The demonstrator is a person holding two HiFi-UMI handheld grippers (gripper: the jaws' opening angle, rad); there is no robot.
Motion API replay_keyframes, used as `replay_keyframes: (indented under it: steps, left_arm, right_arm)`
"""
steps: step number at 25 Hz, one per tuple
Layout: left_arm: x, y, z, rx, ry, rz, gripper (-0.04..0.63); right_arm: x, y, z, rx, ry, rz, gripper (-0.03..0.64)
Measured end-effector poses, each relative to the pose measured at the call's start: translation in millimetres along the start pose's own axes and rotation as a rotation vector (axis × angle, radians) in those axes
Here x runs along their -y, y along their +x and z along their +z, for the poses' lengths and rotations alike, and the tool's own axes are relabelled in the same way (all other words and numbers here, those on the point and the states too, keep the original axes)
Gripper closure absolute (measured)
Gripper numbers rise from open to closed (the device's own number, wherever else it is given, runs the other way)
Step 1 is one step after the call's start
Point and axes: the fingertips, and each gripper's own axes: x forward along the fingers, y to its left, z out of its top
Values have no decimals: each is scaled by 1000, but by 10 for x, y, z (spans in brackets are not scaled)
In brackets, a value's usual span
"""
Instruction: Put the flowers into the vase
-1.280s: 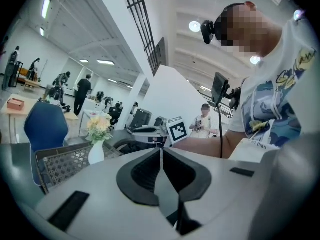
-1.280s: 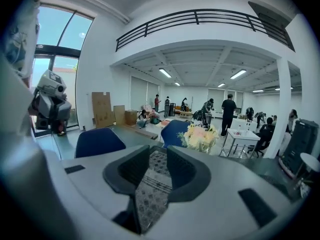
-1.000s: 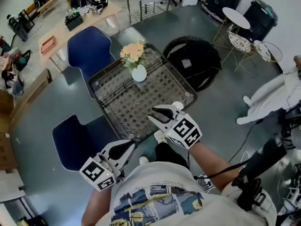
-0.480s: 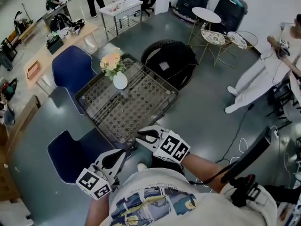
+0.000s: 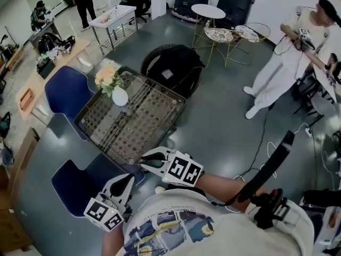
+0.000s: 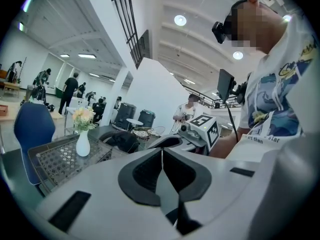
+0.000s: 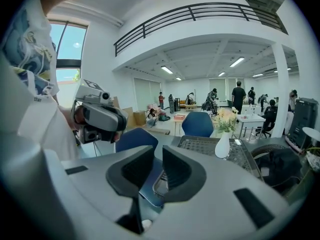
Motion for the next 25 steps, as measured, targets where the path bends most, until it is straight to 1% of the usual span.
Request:
replay_keyframes:
  steps: [7,15,25]
  left_arm:
    - [10,16,-45,-1,-3,-7,584]
    - [8,18,-57,-4,-8,-9,584]
    - [25,60,-101,-8,-22,-14,584]
  right_arm:
    - [-45,7,-4,0,-15,9,554]
    - [-75,25,22,0,-34,11,573]
    - [-65,8,-5,2,-28,11,575]
